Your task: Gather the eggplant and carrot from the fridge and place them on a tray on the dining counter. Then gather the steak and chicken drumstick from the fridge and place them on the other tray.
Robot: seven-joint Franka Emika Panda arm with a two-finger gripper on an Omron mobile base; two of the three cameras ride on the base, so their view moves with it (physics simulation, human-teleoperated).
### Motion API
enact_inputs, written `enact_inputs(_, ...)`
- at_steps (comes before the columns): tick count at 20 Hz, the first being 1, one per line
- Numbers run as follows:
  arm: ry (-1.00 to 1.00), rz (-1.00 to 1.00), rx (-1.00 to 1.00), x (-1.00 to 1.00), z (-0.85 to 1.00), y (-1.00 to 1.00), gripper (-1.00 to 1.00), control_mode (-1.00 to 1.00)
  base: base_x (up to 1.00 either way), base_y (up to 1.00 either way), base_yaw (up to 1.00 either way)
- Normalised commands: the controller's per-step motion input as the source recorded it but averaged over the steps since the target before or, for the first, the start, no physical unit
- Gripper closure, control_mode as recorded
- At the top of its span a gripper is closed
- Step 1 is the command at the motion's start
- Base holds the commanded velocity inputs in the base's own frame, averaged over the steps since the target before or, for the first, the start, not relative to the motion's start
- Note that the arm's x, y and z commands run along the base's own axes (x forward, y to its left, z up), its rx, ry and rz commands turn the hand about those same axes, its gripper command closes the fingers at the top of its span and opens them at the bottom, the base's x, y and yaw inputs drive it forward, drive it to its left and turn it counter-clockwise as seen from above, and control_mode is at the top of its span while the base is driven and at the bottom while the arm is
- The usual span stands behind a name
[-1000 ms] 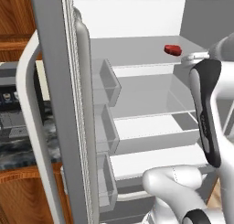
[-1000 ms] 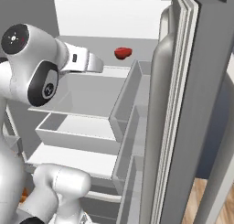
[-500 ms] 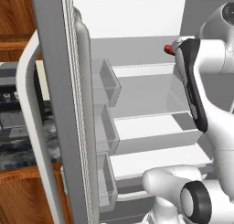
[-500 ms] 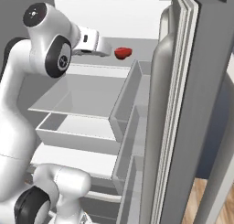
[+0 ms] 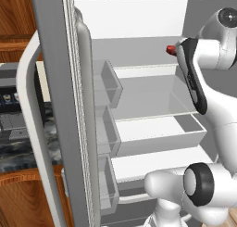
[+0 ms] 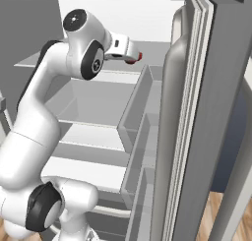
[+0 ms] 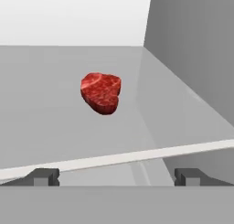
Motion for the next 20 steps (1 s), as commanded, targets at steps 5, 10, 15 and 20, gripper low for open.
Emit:
enact_inputs(5, 0.04, 0.03, 0.0, 0.66, -0.24, -0.05, -1.0, -1.0, 0.0, 0.0, 0.0)
enact_inputs(10, 0.04, 0.04, 0.0, 0.65, -0.18, -0.06, -1.0, -1.0, 0.0, 0.0, 0.0)
enact_inputs(15, 0.03, 0.04, 0.0, 0.63, -0.15, -0.13, -1.0, -1.0, 0.0, 0.0, 0.0)
enact_inputs(20, 0.03, 0.03, 0.0, 0.57, -0.15, -0.15, -1.0, -1.0, 0.0, 0.0, 0.0)
